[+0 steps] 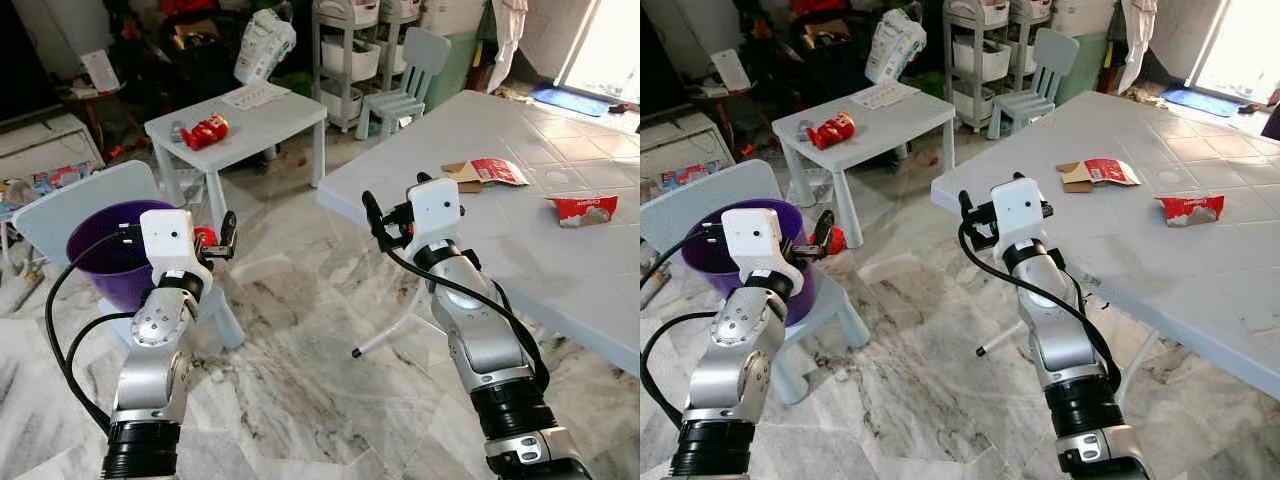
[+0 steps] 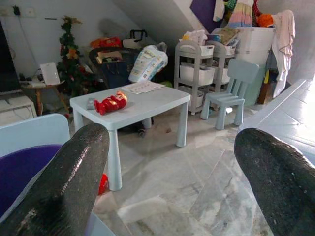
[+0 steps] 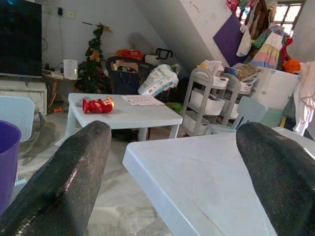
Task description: Picking trash to rubbish bin
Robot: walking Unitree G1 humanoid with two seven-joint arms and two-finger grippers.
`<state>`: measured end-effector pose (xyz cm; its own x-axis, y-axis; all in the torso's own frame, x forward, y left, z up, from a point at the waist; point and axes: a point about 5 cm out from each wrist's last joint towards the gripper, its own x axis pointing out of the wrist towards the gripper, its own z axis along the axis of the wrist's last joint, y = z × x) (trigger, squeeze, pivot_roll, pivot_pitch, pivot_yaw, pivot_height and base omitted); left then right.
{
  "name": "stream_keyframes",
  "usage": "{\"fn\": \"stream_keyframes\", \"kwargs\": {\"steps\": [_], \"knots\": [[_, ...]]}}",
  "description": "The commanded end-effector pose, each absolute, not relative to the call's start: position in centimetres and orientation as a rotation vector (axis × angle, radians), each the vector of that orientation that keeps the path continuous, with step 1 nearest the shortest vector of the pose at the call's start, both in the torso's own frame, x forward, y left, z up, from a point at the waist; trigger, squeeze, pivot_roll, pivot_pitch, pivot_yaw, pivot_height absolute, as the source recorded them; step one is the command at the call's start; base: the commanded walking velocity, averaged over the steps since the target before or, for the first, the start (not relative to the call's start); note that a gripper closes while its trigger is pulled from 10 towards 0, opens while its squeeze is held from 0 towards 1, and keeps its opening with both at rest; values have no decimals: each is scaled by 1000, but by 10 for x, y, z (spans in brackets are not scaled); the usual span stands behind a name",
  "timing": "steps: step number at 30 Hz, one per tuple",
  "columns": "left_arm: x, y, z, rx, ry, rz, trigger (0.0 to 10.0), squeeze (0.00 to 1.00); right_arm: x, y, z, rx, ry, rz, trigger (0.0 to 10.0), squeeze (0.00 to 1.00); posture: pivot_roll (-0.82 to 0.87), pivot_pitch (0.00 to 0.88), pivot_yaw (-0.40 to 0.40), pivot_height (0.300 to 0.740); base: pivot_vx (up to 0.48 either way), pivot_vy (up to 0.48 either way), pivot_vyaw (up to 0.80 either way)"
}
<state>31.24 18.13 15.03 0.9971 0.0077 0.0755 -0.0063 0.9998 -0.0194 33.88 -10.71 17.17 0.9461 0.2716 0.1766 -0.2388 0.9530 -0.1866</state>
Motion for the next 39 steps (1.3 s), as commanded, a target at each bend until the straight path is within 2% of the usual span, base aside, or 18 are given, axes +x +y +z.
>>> {"fn": "stream_keyframes", "kwargs": {"steps": [1,18,34,39], "knots": [[316,179,158,-64,-88,-29,10000,0,339,-110,177,-165,-218,245,10000,0,3,0,-12,740,0,0,0],[312,170,152,-125,-70,-57,10000,0,338,-115,178,-184,-214,226,10000,0,-7,0,-19,740,408,0,0],[311,170,154,-133,-83,-71,10000,0,339,-116,178,-187,-212,220,10000,0,-5,0,-23,740,0,0,-795],[310,171,155,-138,-91,-72,10000,0,339,-116,178,-187,-211,219,10000,0,-2,0,-21,740,301,0,0]]}}
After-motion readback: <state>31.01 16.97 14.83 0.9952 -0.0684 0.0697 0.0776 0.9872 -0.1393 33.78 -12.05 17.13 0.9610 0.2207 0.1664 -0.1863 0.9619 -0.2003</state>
